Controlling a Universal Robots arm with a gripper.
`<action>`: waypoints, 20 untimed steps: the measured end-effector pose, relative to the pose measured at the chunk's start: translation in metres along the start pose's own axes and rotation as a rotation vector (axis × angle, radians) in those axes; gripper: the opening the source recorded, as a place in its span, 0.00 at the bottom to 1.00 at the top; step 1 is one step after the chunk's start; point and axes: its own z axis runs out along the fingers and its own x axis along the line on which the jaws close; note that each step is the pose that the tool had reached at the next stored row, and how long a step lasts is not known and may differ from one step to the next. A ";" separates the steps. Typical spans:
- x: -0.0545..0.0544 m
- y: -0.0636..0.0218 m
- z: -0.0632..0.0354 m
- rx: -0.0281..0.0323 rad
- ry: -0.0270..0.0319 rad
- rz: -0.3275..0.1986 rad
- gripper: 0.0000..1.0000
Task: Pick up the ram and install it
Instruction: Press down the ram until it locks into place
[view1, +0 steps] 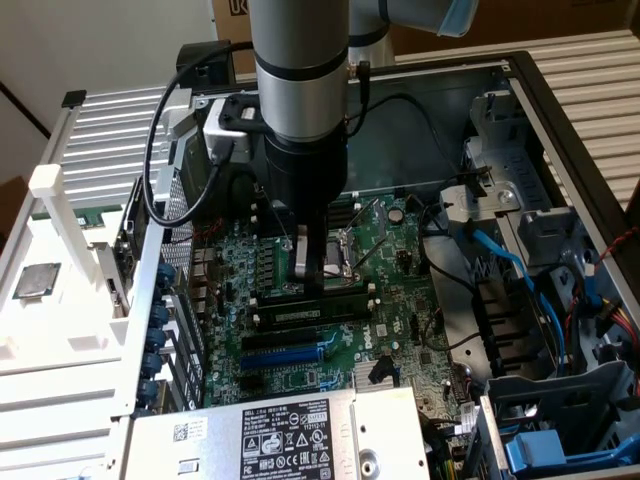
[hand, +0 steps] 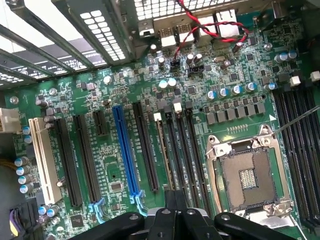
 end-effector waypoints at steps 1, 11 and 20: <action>0.000 0.0000 0.0000 -0.0001 -0.0003 0.013 0.10; 0.000 0.0000 0.0000 -0.0013 -0.0022 0.166 0.10; 0.000 0.0000 0.0000 -0.0023 -0.0040 0.292 0.10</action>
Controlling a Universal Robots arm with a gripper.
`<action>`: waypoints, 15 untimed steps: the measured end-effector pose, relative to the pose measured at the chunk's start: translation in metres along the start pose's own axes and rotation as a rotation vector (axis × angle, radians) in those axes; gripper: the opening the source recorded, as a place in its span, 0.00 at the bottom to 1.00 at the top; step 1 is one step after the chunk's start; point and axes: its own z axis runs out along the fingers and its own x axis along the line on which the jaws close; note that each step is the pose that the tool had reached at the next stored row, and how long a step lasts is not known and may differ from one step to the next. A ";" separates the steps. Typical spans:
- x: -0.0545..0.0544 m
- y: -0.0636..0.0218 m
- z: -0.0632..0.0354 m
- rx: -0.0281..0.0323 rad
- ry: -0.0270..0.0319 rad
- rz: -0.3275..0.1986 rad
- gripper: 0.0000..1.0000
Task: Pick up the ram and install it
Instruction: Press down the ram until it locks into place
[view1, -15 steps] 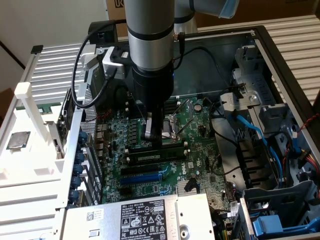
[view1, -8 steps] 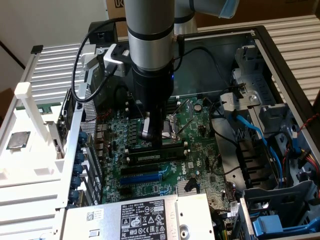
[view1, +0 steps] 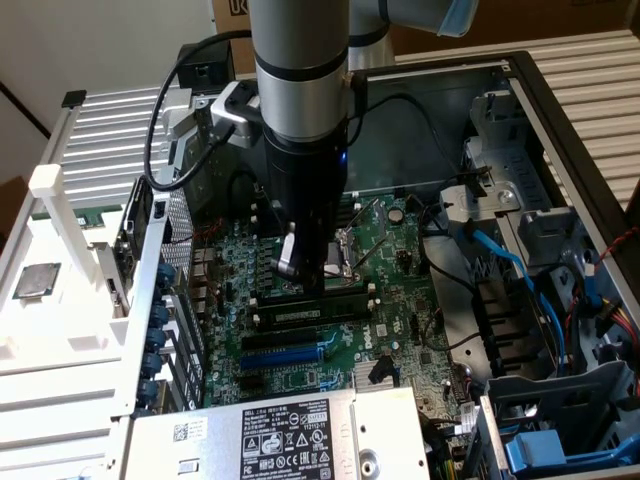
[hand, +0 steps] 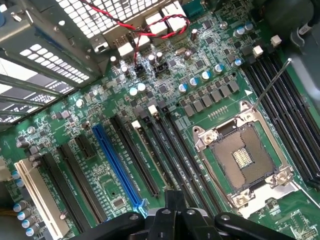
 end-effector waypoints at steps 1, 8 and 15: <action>0.000 0.0000 0.0000 -0.0001 -0.0003 0.014 0.10; 0.000 0.0000 0.0000 -0.0010 -0.0019 0.124 0.10; 0.000 0.0000 0.0000 -0.0018 -0.0031 0.221 0.10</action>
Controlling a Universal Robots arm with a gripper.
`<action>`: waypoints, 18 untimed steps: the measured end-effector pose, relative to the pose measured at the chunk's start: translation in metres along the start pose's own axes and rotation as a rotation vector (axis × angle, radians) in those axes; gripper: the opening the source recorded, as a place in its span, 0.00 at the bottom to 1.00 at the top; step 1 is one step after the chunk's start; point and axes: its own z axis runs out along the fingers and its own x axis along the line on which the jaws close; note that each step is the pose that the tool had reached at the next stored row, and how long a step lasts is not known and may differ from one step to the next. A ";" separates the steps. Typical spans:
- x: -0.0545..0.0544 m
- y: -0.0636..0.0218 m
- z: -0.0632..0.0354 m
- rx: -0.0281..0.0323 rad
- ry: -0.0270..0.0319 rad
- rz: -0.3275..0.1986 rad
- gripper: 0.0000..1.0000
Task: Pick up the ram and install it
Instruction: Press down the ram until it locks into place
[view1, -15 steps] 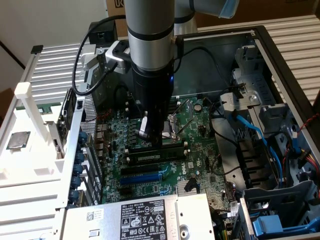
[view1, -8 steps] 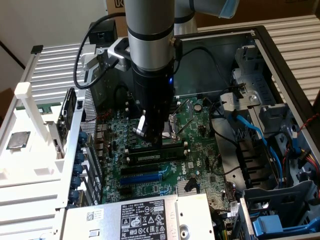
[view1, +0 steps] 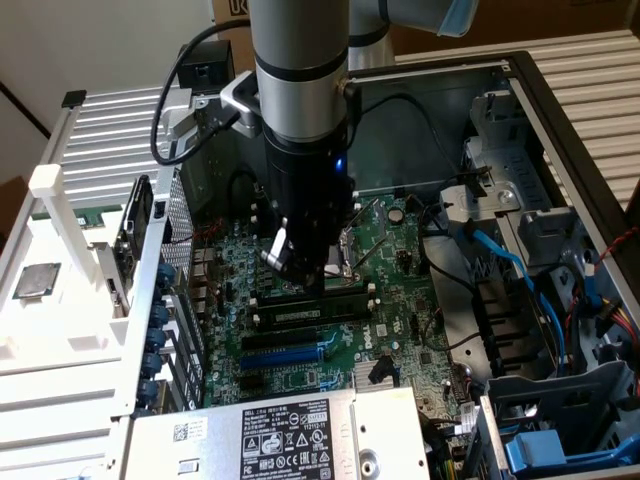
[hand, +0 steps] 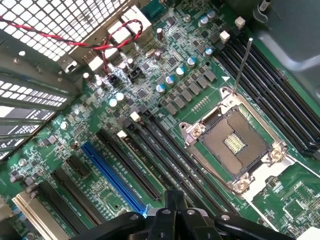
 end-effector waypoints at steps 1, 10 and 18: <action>0.000 0.0000 0.0000 -0.0001 -0.0002 0.014 0.10; 0.000 0.0000 0.0000 -0.0006 -0.0016 0.163 0.10; 0.000 0.0000 0.0000 -0.0008 -0.0025 0.271 0.10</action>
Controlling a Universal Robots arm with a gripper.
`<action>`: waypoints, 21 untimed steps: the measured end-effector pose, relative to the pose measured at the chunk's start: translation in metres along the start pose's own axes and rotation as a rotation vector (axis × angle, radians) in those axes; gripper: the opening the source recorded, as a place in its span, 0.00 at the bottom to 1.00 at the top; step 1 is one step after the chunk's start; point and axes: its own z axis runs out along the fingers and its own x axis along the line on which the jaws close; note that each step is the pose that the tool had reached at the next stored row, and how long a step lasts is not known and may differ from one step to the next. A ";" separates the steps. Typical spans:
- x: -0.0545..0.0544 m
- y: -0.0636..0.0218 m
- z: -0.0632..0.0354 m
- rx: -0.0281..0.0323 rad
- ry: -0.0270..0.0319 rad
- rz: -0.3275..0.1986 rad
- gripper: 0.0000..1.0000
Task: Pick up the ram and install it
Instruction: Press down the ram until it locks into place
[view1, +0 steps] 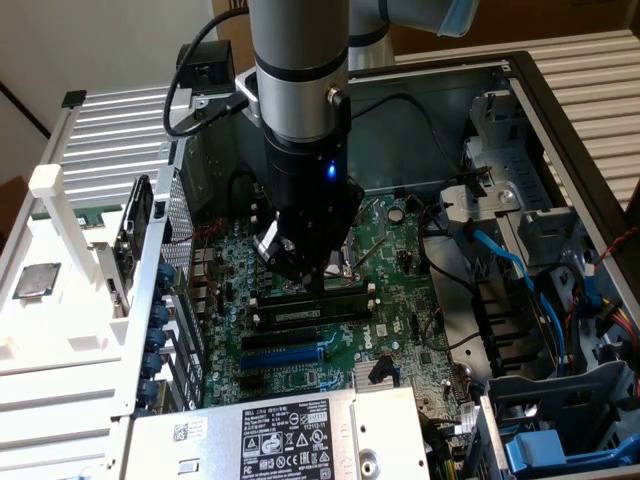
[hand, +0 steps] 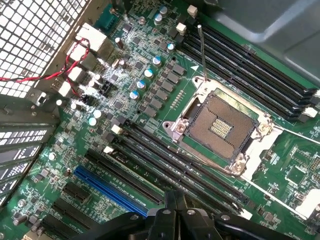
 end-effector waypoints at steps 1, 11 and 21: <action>0.000 0.0000 0.0000 -0.0001 -0.0002 0.035 0.10; 0.000 0.0000 0.0000 -0.0003 -0.0014 0.184 0.10; 0.000 0.0000 0.0000 0.0007 -0.0019 0.317 0.10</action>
